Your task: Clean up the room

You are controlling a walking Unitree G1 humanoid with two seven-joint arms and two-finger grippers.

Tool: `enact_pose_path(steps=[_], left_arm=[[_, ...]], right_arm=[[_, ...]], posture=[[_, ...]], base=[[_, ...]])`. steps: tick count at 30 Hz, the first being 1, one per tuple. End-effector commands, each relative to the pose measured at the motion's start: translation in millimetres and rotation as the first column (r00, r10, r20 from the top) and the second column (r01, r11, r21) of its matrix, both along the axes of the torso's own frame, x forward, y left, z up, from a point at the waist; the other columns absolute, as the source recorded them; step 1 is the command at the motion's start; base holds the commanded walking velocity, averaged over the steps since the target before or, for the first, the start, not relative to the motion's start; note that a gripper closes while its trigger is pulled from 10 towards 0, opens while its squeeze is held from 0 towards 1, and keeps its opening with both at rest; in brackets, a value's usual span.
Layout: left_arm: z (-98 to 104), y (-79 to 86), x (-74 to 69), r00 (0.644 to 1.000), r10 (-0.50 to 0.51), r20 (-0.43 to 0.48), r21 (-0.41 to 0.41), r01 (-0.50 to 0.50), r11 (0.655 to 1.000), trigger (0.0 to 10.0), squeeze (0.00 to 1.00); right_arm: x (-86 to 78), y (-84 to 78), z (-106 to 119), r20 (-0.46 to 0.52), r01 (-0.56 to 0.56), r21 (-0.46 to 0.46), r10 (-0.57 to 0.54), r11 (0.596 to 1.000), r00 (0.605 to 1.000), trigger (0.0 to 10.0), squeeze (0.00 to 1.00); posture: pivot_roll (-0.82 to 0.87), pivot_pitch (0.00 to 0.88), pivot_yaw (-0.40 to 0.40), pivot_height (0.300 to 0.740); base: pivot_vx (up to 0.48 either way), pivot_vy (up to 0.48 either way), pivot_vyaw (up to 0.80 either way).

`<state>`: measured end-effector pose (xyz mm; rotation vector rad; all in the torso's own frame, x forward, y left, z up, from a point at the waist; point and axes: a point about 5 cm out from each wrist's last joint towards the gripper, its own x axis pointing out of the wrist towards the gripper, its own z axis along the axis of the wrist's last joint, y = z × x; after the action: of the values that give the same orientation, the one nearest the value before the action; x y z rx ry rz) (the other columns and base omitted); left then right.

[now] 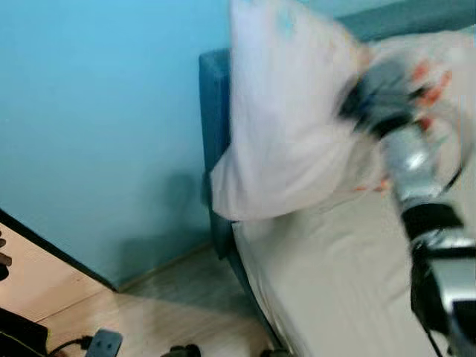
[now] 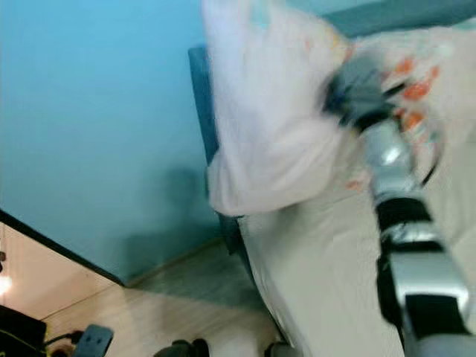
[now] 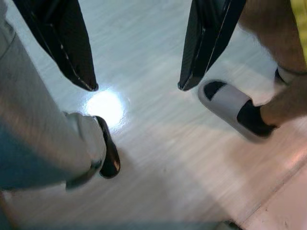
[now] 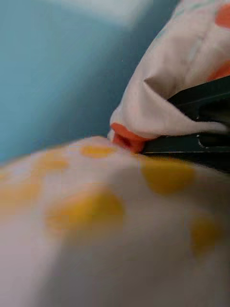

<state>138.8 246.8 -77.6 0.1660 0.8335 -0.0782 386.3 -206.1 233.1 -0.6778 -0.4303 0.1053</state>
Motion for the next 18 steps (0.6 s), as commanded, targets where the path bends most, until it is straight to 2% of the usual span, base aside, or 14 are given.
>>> enact_pose_path(steps=[1,2,3,5,6,7,9,10,12,13,16,17,18], left_arm=[[-5.7,-0.3,-15.9,0.999,-0.012,-0.047,0.003,0.013,1.000,10.0,0.00],[-6.0,-1.7,-17.9,0.999,-0.023,-0.044,0.000,0.023,1.000,10.0,0.00],[-6.0,-1.7,-17.9,0.999,-0.023,-0.044,0.000,0.023,1.000,10.0,0.00],[-5.7,-2.4,-21.8,0.998,-0.050,-0.040,-0.001,0.050,0.999,10.0,0.00],[-5.7,-2.4,-21.8,0.998,-0.050,-0.040,-0.001,0.050,0.999,10.0,0.00],[-5.3,-0.7,-23.7,0.998,-0.055,-0.041,0.001,0.055,0.998,10.0,0.00],[-4.0,3.8,-22.7,0.998,-0.050,-0.043,0.006,0.050,0.999,10.0,0.00],[-4.0,3.8,-22.7,0.998,-0.050,-0.043,0.006,0.050,0.999,10.0,0.00],[-2.5,5.0,-18.5,0.999,-0.039,-0.034,0.004,0.039,0.999,10.0,0.00],[-2.5,5.0,-18.5,0.999,-0.039,-0.034,0.004,0.039,0.999,10.0,0.00],[-1.1,-0.7,-8.4,0.999,-0.034,-0.009,-0.011,0.034,0.999,10.0,0.00],[-1.1,-0.7,-8.4,0.999,-0.034,-0.009,-0.011,0.034,0.999,10.0,0.00],[-1.0,-3.2,-5.5,0.999,-0.036,-0.005,-0.017,0.036,0.999,10.0,0.00]], right_arm=[[-5.8,11.6,-24.8,-0.052,-0.059,-0.041,0.056,0.997,0.997,10.0,0.00],[-13.5,12.8,-53.6,-0.134,-0.070,-0.040,0.064,0.997,0.989,10.0,0.00],[-13.5,12.8,-53.6,-0.134,-0.070,-0.040,0.064,0.997,0.989,10.0,0.00],[-26.0,6.5,-90.9,-0.257,-0.059,-0.011,0.054,0.998,0.965,10.0,0.00],[-26.0,6.5,-90.9,-0.257,-0.059,-0.011,0.054,0.998,0.965,10.0,0.00],[-30.6,-1.8,-100.9,-0.292,-0.026,0.005,0.026,1.000,0.956,10.0,0.00],[-32.2,-23.9,-100.0,-0.293,0.071,0.007,-0.066,0.997,0.954,10.0,0.00],[-32.2,-23.9,-100.0,-0.293,0.071,0.007,-0.066,0.997,0.954,10.0,0.00],[-31.7,-41.7,-93.3,-0.270,0.164,-0.012,-0.161,0.986,0.949,10.0,0.00],[-31.7,-41.7,-93.3,-0.270,0.164,-0.012,-0.161,0.986,0.949,10.0,0.00],[-32.9,-71.2,-81.3,-0.247,0.313,0.004,-0.302,0.950,0.921,10.0,0.00],[-32.9,-71.2,-81.3,-0.247,0.313,0.004,-0.302,0.950,0.921,10.0,0.00],[-34.5,-80.3,-80.2,-0.253,0.363,0.016,-0.347,0.932,0.903,10.0,0.00]], posture=[[0.11,0.334,-0.013,0.740],[0.12,0.342,-0.010,0.740],[0.12,0.342,-0.010,0.740],[0.12,0.344,-0.006,0.740],[0.12,0.344,-0.006,0.740],[0.13,0.343,0.000,0.740],[0.12,0.338,-0.007,0.740],[0.12,0.338,-0.007,0.740],[0.11,0.335,-0.009,0.740],[0.11,0.335,-0.009,0.740],[0.10,0.312,-0.010,0.740],[0.10,0.312,-0.010,0.740],[0.10,0.300,-0.012,0.740]], base=[[0.000,0.000,0.00],[0.000,0.000,0.00],[0.000,0.000,0.00],[0.000,0.000,0.00],[0.000,0.000,0.00],[0.000,0.000,0.00],[0.000,0.000,0.00],[0.000,0.000,0.00],[0.000,0.000,0.00],[0.000,0.000,0.00],[0.000,0.000,0.00],[0.000,0.000,0.00],[0.000,0.000,0.00]])
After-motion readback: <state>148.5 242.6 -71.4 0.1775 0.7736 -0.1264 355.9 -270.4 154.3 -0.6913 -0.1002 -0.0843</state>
